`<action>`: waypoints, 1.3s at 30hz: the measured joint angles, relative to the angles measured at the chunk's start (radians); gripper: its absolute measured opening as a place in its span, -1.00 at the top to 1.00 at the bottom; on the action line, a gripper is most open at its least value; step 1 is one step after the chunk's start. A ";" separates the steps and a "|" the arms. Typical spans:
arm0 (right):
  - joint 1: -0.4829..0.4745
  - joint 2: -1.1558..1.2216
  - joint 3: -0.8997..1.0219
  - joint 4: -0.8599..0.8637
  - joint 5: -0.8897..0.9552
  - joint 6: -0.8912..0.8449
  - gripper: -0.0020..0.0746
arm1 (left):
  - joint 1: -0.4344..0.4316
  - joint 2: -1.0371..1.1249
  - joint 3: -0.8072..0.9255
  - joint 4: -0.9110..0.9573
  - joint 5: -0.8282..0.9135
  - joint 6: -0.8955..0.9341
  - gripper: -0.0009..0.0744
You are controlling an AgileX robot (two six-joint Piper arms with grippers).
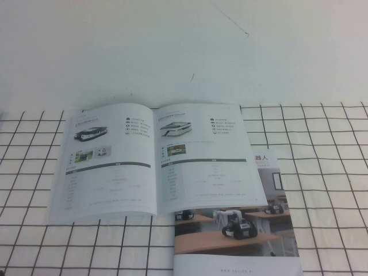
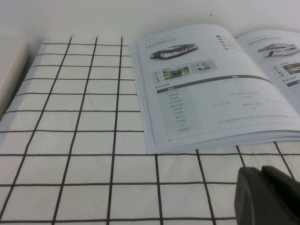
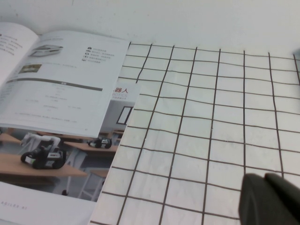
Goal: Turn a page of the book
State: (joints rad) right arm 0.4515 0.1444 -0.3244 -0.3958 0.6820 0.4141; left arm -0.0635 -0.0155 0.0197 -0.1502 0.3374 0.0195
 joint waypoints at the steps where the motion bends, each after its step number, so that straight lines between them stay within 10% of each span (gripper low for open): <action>1: 0.000 0.000 0.000 0.000 0.000 0.000 0.94 | 0.000 0.000 0.000 0.000 0.000 0.002 0.98; 24: -0.020 -0.019 0.037 0.045 -0.041 -0.084 0.94 | 0.000 0.000 0.000 0.000 0.000 0.005 0.98; 31: -0.270 -0.069 0.084 0.346 -0.265 -0.583 0.94 | 0.000 0.000 0.000 0.000 0.000 0.005 0.98; 39: -0.499 -0.155 0.293 0.375 -0.523 -0.480 0.94 | 0.000 0.000 0.000 0.000 0.000 0.005 0.98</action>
State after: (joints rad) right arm -0.0475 -0.0108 -0.0314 -0.0207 0.1592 -0.0655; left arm -0.0635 -0.0155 0.0197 -0.1502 0.3374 0.0241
